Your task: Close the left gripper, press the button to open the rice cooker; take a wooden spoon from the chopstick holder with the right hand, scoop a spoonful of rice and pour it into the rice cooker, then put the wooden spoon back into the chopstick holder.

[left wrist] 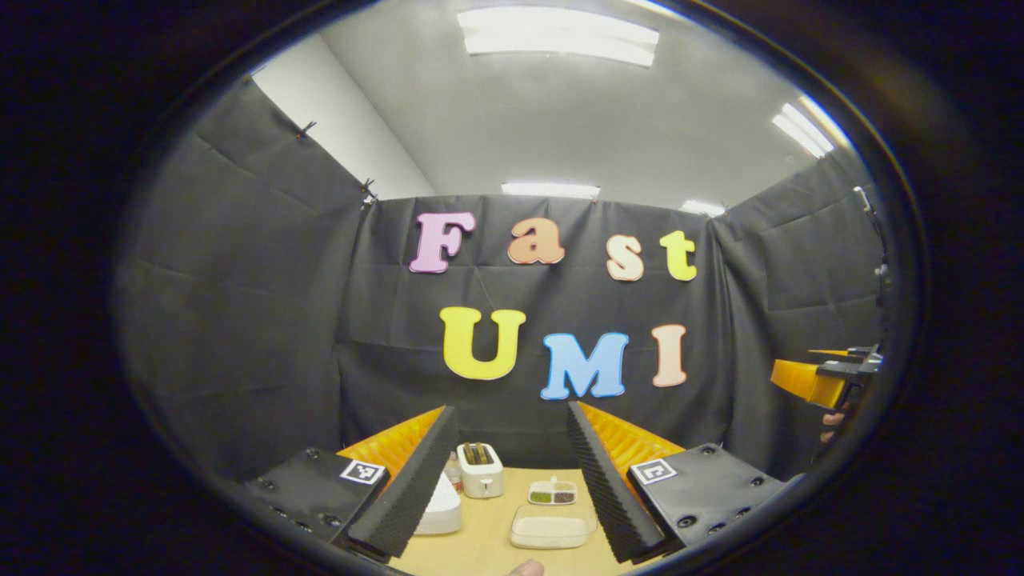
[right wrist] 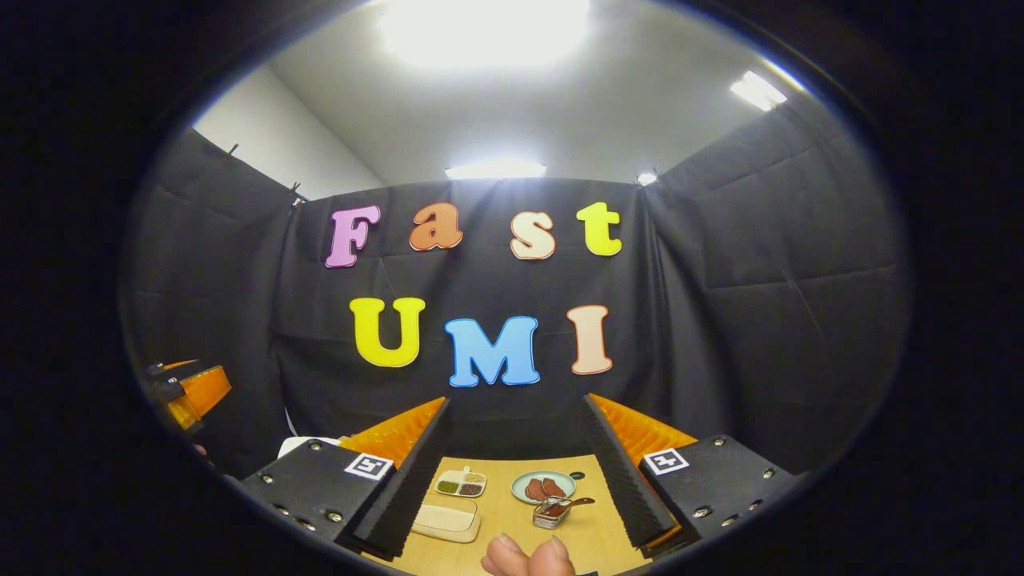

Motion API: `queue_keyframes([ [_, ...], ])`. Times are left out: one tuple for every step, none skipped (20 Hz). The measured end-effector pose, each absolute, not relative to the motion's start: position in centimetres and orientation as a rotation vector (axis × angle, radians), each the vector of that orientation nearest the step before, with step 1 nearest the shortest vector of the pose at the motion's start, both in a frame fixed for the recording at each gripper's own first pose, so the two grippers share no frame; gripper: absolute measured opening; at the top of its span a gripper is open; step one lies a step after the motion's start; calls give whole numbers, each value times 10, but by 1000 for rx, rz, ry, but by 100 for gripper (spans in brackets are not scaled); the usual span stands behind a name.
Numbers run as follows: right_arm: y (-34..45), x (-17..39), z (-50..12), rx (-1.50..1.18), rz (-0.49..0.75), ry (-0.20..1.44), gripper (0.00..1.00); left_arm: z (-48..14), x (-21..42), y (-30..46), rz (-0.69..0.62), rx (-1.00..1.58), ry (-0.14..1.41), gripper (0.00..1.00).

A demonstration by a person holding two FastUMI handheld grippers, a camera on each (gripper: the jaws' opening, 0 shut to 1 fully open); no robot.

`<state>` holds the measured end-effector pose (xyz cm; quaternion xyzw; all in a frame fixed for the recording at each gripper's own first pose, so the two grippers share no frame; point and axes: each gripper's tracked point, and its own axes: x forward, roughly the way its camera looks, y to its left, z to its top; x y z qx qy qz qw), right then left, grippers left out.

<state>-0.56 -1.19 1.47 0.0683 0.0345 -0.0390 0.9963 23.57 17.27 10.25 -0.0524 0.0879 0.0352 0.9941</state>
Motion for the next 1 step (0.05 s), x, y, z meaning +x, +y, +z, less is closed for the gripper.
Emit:
queue_keyframes([
  [-10, -5, 14, 135, -76, 71, 98, 102, 237, 174, 70, -112, 177, 92],
])
